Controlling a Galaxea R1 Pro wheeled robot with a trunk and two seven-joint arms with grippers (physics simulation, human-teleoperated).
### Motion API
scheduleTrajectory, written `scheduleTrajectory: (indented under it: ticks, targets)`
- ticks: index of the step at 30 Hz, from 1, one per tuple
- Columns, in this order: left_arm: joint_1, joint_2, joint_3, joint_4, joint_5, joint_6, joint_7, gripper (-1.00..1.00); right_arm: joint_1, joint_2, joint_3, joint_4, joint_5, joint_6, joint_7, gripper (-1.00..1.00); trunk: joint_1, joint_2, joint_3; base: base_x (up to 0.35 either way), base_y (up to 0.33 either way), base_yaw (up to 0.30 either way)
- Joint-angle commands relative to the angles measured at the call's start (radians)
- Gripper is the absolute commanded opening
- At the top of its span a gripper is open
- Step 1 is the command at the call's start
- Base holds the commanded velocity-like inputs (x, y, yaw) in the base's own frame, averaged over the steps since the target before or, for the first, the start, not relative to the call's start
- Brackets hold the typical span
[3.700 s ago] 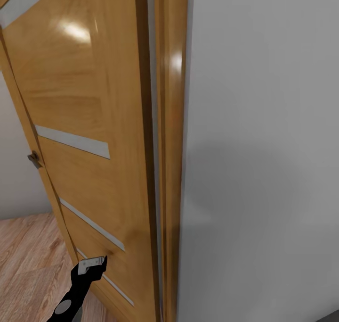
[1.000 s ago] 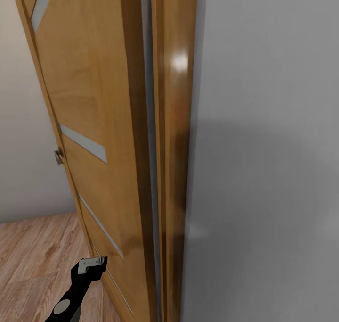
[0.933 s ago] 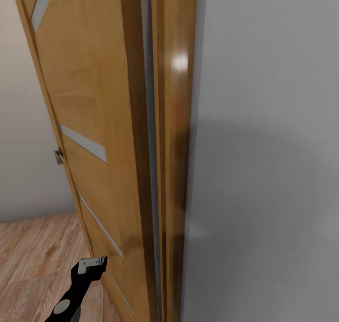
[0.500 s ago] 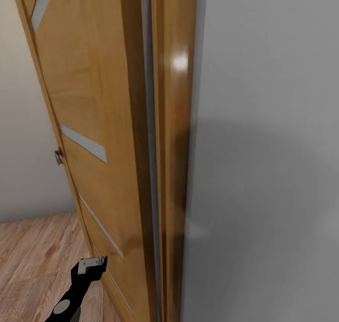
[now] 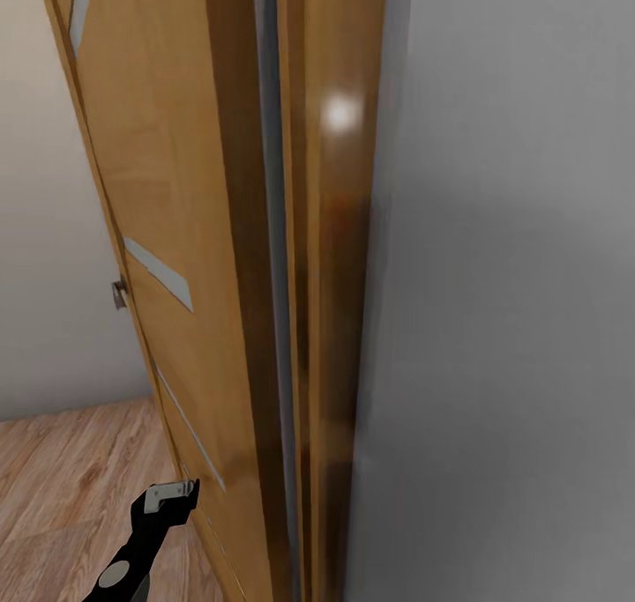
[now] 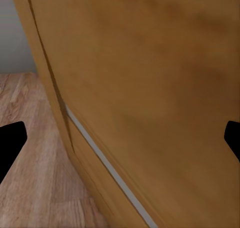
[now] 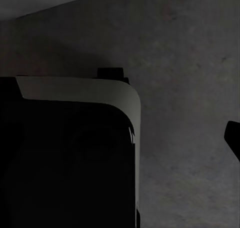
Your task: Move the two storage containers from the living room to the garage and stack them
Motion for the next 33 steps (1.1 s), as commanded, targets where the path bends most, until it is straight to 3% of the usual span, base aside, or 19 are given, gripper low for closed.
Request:
scheduleTrajectory:
  ticks: [1,33]
  targets:
    - [-0.001,0.000,-0.004,-0.001,0.007,-0.003,-0.006,1.00,0.000,0.000,-0.001,-0.001,0.000,0.003,0.003,1.00,0.000,0.000,-0.001,0.060,0.000,0.000]
    - [-0.001,0.000,-0.004,-0.001,0.007,-0.003,-0.006,1.00,0.000,-0.001,-0.001,-0.001,0.000,0.003,0.003,1.00,0.000,0.000,-0.001,0.006,0.000,0.000]
